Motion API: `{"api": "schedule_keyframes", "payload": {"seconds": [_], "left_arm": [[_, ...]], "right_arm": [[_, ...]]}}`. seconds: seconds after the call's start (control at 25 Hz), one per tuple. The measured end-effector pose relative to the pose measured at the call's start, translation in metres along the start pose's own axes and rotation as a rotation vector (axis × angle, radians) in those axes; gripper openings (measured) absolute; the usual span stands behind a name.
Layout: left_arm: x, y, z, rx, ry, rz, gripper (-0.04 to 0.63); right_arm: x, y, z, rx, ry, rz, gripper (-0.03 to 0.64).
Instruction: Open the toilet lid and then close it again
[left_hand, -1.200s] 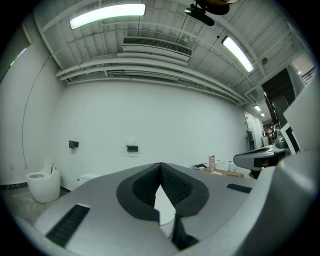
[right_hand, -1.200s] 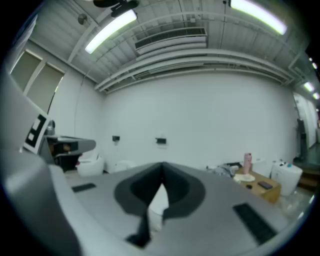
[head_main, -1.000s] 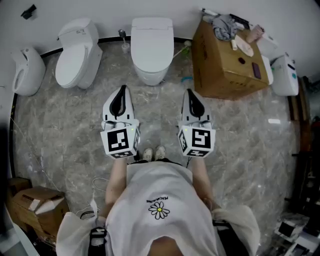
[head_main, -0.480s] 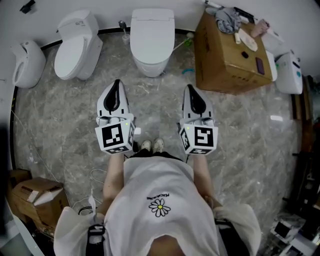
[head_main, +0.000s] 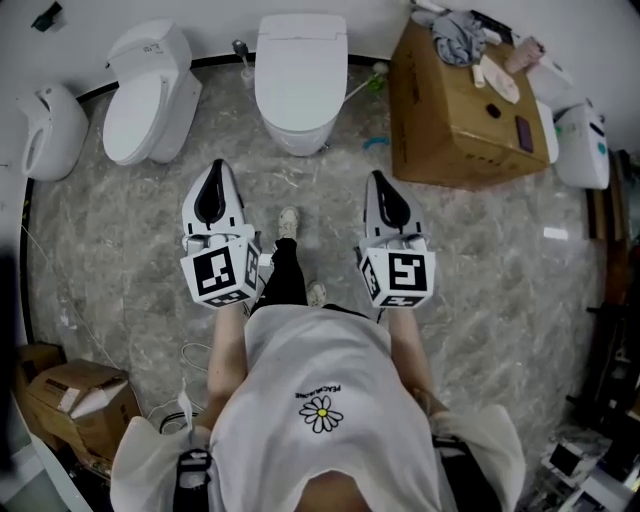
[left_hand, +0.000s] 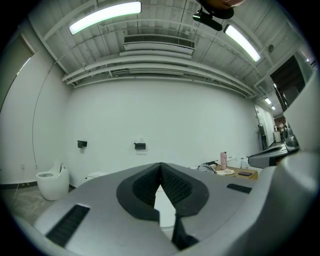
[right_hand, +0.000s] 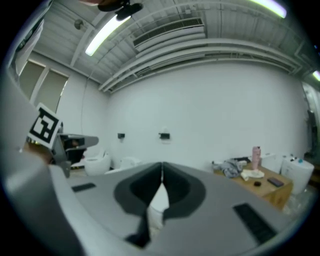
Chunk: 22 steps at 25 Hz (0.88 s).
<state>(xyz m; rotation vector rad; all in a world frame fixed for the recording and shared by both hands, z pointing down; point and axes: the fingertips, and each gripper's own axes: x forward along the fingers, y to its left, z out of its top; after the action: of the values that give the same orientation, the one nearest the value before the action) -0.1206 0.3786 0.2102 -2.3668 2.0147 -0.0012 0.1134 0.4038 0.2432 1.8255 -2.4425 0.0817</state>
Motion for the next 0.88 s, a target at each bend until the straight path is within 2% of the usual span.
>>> {"api": "schedule_keyframes", "payload": {"seconds": [0.2,0.4,0.6,0.88], "left_arm": [[0.06,0.007,-0.009,-0.014,-0.016,-0.022,0.026],[0.14,0.023,-0.009,-0.032,-0.022,-0.043,0.026],[0.222,0.042,-0.018,-0.007,0.004,-0.086,0.026],[0.331,0.068,0.003,0.007,-0.055,-0.167,0.026]], "right_arm": [[0.05,-0.021,0.002,0.005,-0.006,-0.025,0.031],[0.123,-0.046,0.023,-0.013,-0.025,-0.072,0.031],[0.205,-0.06,0.033,-0.014,-0.013,-0.105,0.031],[0.317,-0.062,0.069,-0.033,-0.043,-0.12,0.031]]}}
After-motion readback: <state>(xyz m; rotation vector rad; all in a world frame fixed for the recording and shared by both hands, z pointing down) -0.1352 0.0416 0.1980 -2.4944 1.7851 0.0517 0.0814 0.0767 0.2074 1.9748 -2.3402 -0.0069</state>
